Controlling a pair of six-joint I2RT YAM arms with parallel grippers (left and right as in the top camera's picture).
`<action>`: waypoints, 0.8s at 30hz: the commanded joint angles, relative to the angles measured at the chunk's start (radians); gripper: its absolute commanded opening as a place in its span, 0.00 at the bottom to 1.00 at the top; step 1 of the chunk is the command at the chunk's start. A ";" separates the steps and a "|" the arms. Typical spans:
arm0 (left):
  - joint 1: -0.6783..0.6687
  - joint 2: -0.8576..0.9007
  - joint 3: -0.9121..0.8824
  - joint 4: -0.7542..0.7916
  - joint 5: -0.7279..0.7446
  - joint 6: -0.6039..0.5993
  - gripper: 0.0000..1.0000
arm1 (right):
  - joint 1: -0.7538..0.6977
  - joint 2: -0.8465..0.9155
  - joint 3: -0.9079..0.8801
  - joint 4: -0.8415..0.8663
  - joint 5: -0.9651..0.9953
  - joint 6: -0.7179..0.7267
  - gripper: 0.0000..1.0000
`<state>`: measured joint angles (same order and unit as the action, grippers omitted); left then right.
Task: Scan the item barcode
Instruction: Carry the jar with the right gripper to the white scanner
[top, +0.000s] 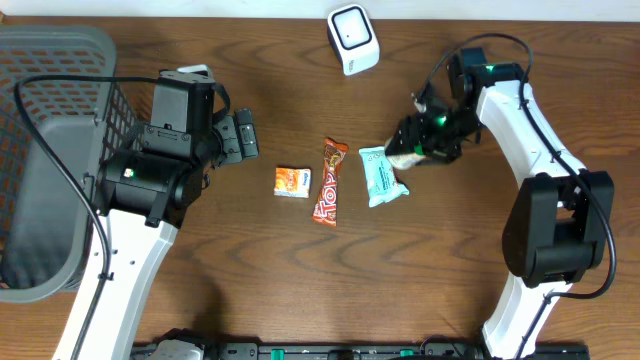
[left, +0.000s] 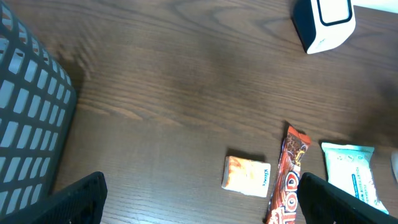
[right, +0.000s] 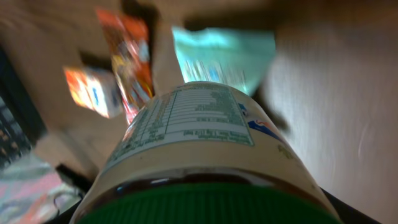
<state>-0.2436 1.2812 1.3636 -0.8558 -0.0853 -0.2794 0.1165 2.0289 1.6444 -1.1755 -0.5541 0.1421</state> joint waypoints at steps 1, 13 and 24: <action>0.003 0.000 0.002 0.000 -0.010 0.017 0.98 | 0.005 0.004 0.075 0.080 -0.035 0.023 0.40; 0.003 0.000 0.002 -0.001 -0.010 0.017 0.98 | 0.019 0.005 0.087 0.581 0.075 -0.096 0.43; 0.003 0.000 0.002 0.000 -0.010 0.017 0.98 | 0.084 0.045 0.086 0.848 0.138 -0.256 0.44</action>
<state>-0.2440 1.2812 1.3636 -0.8562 -0.0849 -0.2794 0.1848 2.0541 1.7065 -0.3637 -0.4278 -0.0437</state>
